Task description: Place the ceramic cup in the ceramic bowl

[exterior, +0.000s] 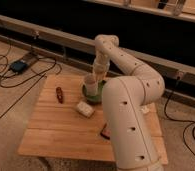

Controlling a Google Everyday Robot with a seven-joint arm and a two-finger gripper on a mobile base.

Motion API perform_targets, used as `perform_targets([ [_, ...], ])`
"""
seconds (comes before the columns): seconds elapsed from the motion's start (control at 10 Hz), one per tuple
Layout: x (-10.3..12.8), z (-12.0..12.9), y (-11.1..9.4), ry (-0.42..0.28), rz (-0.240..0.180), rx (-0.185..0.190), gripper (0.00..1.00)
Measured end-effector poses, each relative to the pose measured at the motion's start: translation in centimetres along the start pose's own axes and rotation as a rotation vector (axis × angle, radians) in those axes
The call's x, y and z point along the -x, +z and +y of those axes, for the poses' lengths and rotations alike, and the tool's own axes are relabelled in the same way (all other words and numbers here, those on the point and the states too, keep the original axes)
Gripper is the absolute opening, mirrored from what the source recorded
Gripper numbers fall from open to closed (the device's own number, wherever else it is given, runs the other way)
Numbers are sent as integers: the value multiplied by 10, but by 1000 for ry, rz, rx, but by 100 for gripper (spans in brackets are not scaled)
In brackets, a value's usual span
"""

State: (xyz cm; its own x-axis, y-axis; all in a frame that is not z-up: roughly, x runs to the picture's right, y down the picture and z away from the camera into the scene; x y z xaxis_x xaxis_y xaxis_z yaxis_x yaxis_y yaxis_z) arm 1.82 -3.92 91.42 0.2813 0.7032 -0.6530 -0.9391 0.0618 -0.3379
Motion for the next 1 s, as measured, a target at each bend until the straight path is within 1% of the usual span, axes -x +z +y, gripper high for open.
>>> perform_targets([
  [0.2, 5, -4, 6, 20, -29, 11, 15],
  [0.3, 8, -9, 9, 35, -48, 12, 27],
  [0.5, 7, -18, 13, 48, -64, 9, 45],
  [0.7, 6, -22, 15, 48, -83, 11, 68],
  [0.8, 5, -23, 15, 47, -88, 14, 75],
  [0.9, 3, -24, 15, 41, -95, 19, 80],
  [1.0, 2, -23, 14, 33, -101, 25, 80],
])
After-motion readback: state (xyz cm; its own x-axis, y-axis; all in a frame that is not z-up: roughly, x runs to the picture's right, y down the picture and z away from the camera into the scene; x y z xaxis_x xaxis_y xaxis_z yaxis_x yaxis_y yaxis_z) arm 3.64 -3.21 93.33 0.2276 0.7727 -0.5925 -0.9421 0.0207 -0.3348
